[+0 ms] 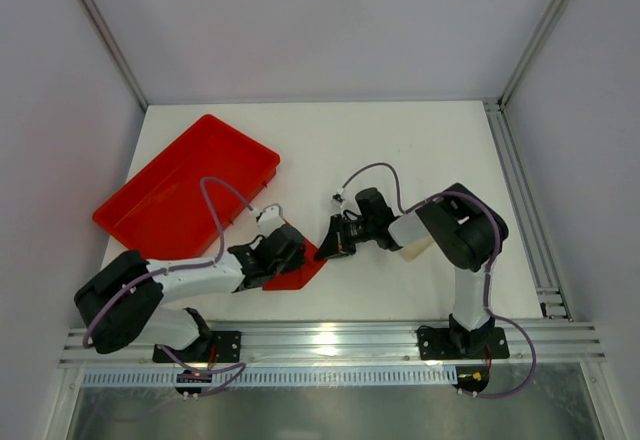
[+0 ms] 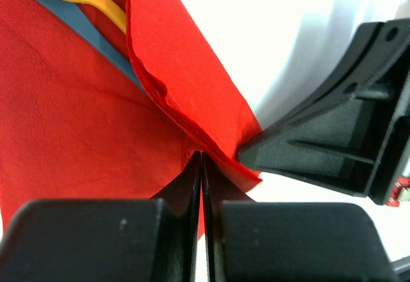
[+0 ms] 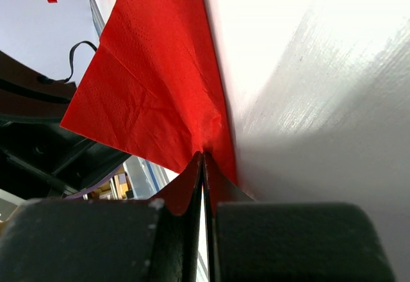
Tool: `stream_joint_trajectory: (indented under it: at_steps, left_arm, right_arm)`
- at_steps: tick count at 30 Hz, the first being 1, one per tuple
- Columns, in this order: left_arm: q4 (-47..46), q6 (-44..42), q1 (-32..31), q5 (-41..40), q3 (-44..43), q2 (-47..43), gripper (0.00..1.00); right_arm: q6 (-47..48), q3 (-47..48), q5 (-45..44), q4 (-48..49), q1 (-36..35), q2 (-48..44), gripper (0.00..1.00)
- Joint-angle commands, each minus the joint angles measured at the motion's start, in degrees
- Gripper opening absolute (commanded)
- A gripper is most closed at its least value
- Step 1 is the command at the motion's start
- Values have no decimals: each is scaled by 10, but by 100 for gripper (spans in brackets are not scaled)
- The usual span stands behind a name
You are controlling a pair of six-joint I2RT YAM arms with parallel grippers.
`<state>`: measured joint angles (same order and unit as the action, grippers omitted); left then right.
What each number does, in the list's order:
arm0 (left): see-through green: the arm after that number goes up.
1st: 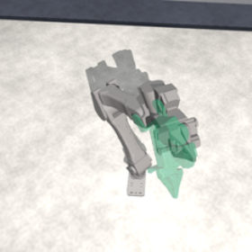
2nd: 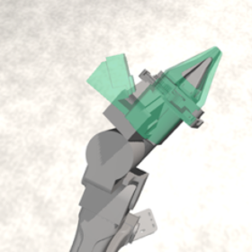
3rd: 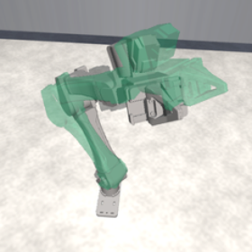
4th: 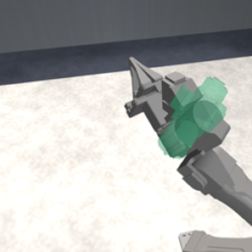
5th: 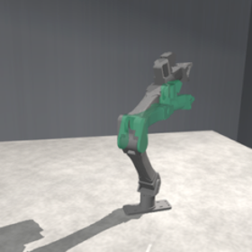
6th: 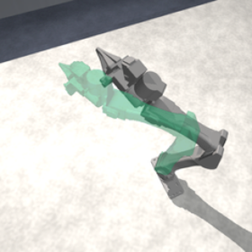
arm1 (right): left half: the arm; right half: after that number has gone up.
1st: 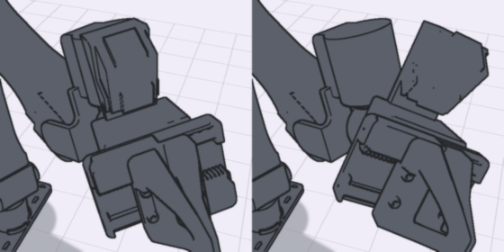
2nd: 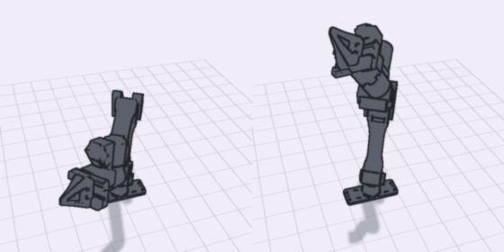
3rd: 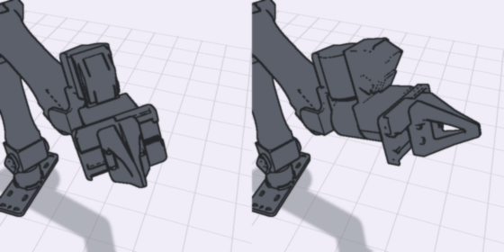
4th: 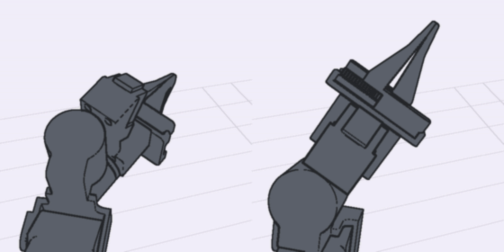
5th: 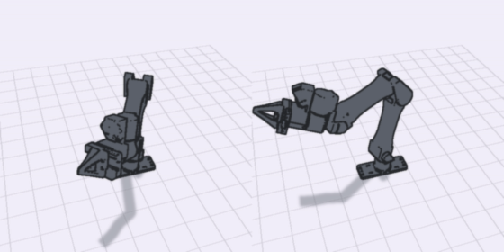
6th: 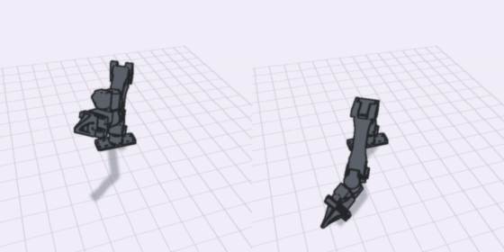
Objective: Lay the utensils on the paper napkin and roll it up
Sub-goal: Roll the napkin at the center of the board.
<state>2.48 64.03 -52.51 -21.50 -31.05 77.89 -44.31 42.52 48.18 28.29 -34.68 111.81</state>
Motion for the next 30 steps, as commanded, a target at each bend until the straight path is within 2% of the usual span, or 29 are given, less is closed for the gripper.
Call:
stream_joint_trajectory:
  at_steps: [1,8,17,21,25,30]
  left_arm:
    - [16,-7,-11,-34,-7,-29,0]
    - [52,-6,-32,-57,-5,-83,0]
    - [177,-3,-83,-125,-48,-178,0]
    - [196,-27,-80,-137,-89,-165,0]
    - [170,-40,-30,-52,-116,-116,0]
    - [89,-68,27,22,-108,-80,0]
  right_arm:
    - [15,-2,-26,7,-4,20,4]
    - [23,-1,-30,-2,-4,29,4]
    - [43,7,-42,-26,-4,39,4]
    - [45,9,-42,-27,-4,42,4]
    - [48,9,-44,-31,-4,39,4]
    - [49,11,-45,-32,-4,41,4]
